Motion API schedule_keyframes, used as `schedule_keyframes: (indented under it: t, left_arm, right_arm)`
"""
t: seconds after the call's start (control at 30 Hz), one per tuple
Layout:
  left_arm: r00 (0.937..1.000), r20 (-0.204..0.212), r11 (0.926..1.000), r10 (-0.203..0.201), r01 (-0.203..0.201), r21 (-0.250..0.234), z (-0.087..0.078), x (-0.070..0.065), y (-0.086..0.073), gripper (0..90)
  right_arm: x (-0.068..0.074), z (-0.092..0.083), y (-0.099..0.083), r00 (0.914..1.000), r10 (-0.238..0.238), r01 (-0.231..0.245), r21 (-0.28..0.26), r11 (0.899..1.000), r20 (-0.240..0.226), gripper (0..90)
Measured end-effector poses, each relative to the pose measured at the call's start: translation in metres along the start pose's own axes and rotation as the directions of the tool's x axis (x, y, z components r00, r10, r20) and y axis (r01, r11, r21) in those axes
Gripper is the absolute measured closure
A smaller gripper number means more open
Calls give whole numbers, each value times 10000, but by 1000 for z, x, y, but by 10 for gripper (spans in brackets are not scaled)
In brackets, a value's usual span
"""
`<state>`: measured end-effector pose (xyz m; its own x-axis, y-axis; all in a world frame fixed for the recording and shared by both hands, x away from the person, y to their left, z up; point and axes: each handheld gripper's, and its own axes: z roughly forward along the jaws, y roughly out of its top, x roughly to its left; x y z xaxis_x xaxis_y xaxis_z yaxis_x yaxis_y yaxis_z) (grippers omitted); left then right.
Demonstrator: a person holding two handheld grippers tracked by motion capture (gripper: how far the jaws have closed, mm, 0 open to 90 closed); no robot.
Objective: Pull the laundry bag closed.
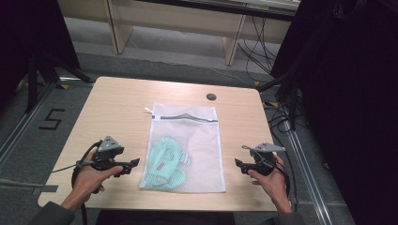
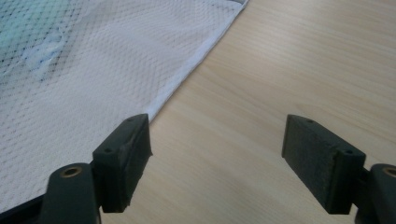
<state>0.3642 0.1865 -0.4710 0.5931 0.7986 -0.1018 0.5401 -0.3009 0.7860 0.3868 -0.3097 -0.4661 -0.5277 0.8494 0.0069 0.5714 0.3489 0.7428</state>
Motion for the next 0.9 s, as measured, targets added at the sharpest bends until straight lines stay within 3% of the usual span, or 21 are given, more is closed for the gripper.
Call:
schedule_keyframes:
  t: [0.07,0.13,0.17,0.2,0.3,0.33,0.43,0.47,0.53,0.57,0.63,0.7,0.73,0.77,0.8,0.87,0.9]
  left_arm:
    - [9997,77,9996,237,-238,147,1,-2,1,227]
    - [9998,-24,9998,220,-220,-7,3,-4,0,227]
    - [9990,43,9989,443,-444,169,2,-3,1,227]
    - [9985,63,9985,540,-540,96,2,-3,1,226]
    - [9990,197,9991,395,-399,166,3,-6,1,271]
    - [9981,346,9984,506,-513,219,3,-6,1,289]
    - [9975,382,9981,591,-598,178,4,-9,1,283]
    - [9972,462,9979,592,-603,233,5,-10,1,284]
    - [9970,432,9978,645,-652,151,5,-12,1,286]
    - [9963,499,9974,697,-704,141,5,-12,1,286]
    - [9948,524,9960,878,-886,145,5,-13,2,290]
    - [9939,653,9957,888,-902,194,6,-14,2,295]
    - [9957,675,9978,629,-641,155,7,-16,2,304]
    - [9946,753,9972,718,-731,141,7,-17,2,318]
    - [9945,712,9969,761,-772,120,7,-18,3,334]
    - [9933,659,9955,944,-942,-66,9,-22,3,409]
    - [9908,785,9939,1102,-1105,4,10,-23,4,430]
  right_arm:
    - [0,-1,1,9998,-185,187,246,9995,-79,238]
    - [1,-2,2,9996,-263,264,264,9993,-59,232]
    - [1,-2,2,9996,-263,264,264,9993,-59,232]
    - [0,0,1,9986,-520,520,-77,9986,-43,233]
    - [5,-2,2,9999,-104,105,129,9999,-78,245]
    - [0,-1,4,9974,-721,721,-30,9974,-88,254]
    - [3,0,3,9986,-515,514,-119,9986,-72,260]
    - [2,0,4,9972,-741,741,-20,9972,-79,264]
    - [3,1,5,9970,-763,762,-61,9971,-89,280]
    - [5,0,5,9985,-526,528,79,9986,-161,284]
    - [5,2,8,9966,-722,721,-27,9974,-385,313]
    - [7,3,9,9972,-546,539,-141,9984,-520,314]
    - [10,5,9,9970,-535,522,-241,9983,-561,321]
    - [9,7,11,9948,-780,766,-234,9968,-659,334]
    - [15,8,12,9950,-467,469,2,9989,-880,347]
    - [16,13,14,9887,-1119,1117,-82,9937,-993,376]
    - [20,15,15,9886,-990,1005,70,9949,-1133,421]
